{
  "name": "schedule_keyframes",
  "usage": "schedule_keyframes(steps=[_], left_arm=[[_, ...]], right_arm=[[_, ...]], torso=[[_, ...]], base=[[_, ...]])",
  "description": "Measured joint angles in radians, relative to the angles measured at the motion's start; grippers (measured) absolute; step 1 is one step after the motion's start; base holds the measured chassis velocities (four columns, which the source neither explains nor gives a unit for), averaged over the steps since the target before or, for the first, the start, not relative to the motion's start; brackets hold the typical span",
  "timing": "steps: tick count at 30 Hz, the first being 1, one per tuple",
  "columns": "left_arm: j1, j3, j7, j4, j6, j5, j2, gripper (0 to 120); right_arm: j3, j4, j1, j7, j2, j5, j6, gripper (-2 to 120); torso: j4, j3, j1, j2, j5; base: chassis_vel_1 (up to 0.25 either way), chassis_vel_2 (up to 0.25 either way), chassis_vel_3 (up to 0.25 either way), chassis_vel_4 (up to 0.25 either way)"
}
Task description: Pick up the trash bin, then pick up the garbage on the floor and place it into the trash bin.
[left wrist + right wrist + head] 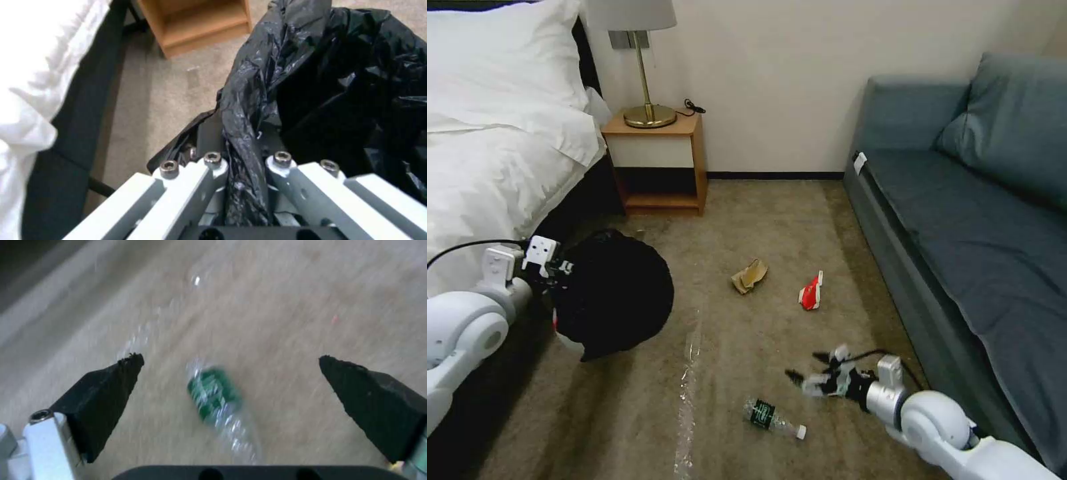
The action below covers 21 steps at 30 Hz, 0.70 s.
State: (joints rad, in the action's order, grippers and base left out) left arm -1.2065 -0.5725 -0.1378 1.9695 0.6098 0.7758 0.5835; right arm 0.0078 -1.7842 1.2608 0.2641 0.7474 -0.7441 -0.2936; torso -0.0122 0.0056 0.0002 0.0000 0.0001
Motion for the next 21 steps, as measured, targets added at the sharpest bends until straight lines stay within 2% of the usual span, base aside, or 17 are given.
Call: schedule_keyframes(steps=[2,6,9,21], left_arm=[[-0.001,0.01,0.006,-0.002,-0.003,-0.014,0.02,4],[-0.007,0.015,0.011,-0.003,-0.005,-0.028,0.033,4],[-0.018,0.021,0.022,-0.006,-0.015,-0.05,0.058,4],[-0.036,0.018,0.035,-0.007,-0.031,-0.067,0.081,4]], right_arm=[[-0.025,0.017,-0.005,0.007,0.001,0.012,-0.002,100],[-0.051,0.032,-0.013,0.014,0.004,0.024,-0.002,100],[-0.114,0.072,-0.064,0.022,0.026,0.04,-0.001,100],[-0.207,0.236,-0.142,0.03,0.124,0.046,0.028,100]], torso=[[0.0,0.0,0.0,0.0,0.0],[0.0,0.0,0.0,0.0,0.0],[0.0001,0.0,0.0,0.0,-0.0001],[0.0002,0.0,0.0,0.0,0.0]], base=[[0.0,0.0,0.0,0.0],[0.0,0.0,0.0,0.0],[0.0,0.0,0.0,0.0],[0.0,0.0,0.0,0.0]])
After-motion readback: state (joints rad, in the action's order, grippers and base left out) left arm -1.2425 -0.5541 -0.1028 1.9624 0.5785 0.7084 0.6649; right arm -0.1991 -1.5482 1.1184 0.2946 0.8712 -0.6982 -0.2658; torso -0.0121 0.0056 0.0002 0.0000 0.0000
